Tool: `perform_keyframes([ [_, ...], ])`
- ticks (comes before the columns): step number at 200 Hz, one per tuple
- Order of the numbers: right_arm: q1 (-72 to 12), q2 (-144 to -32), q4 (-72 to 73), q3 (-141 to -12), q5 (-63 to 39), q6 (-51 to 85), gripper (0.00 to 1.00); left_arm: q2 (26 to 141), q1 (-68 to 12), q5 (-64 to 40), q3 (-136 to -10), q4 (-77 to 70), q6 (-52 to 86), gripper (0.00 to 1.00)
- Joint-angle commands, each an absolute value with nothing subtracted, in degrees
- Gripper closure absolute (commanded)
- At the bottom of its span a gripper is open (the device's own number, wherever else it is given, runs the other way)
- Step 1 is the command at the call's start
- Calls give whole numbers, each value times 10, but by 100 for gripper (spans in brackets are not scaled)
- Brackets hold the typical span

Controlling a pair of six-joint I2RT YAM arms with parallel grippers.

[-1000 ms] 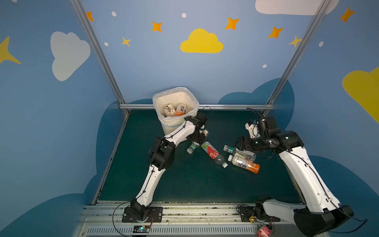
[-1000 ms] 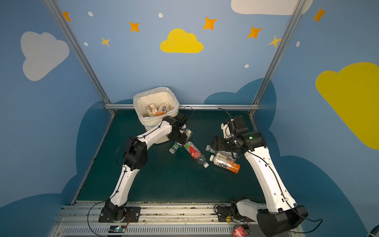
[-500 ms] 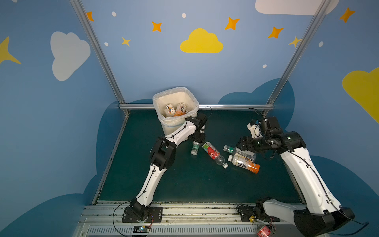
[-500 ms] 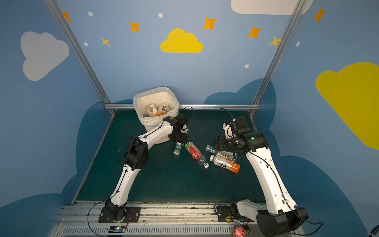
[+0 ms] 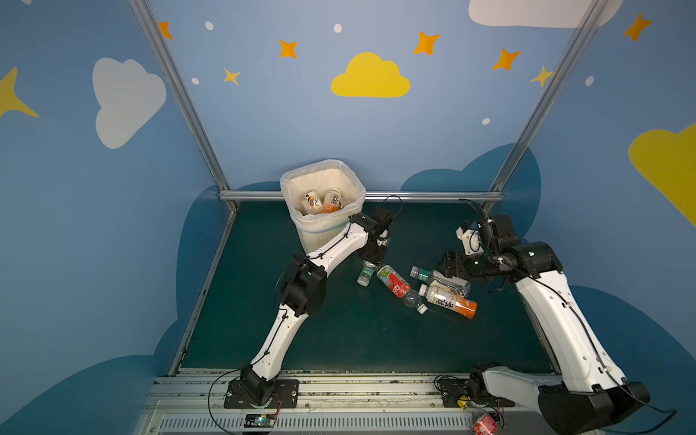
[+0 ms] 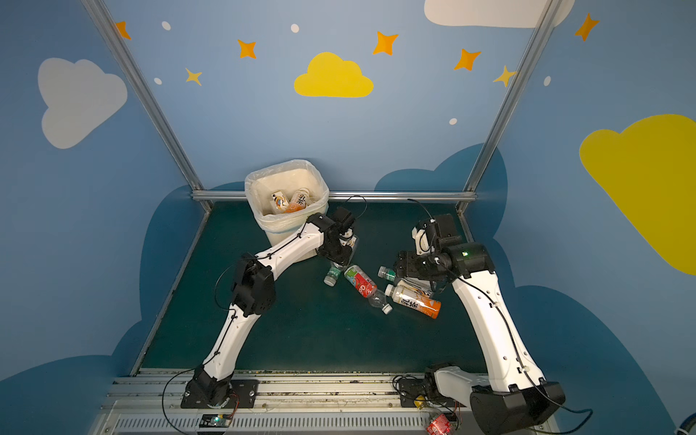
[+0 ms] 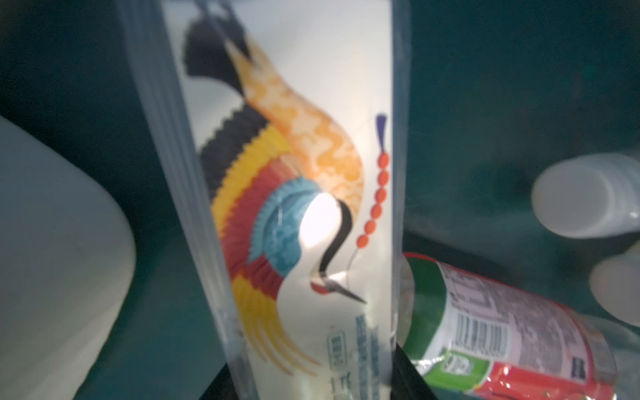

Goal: Throw the plastic bottles in the bin
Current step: Pick up the plastic bottle from the center of the table, then throw the plastic bottle into the trash bin.

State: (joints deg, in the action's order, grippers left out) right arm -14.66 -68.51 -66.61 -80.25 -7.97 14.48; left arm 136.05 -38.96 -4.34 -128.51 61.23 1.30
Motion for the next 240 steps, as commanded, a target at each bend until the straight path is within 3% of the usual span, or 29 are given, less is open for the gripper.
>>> perform_keyframes([
  [1,-141,-674,-658,-798,-81,141,15,1296,-410,-67,-1294,655,4,46],
  [60,-136,-678,-641,-795,-89,144,16,1218,-433,-107,-1343,737,19,46],
  [132,-135,-706,-603,-795,-123,154,16,1103,-433,-49,-1399,735,56,45],
  [173,-136,-722,-595,-810,-148,150,16,1119,-329,14,-1578,686,14,43],
  [182,-136,-724,-594,-811,-152,150,16,1127,-299,29,-1595,650,-6,40],
  [192,-135,-726,-595,-813,-156,147,16,1135,-270,40,-1593,595,-19,29],
  [204,-136,-728,-602,-815,-156,143,16,1152,-243,53,-1596,547,-19,1],
  [240,-135,-719,-608,-804,-153,141,16,1183,-225,53,-1629,537,-12,0],
])
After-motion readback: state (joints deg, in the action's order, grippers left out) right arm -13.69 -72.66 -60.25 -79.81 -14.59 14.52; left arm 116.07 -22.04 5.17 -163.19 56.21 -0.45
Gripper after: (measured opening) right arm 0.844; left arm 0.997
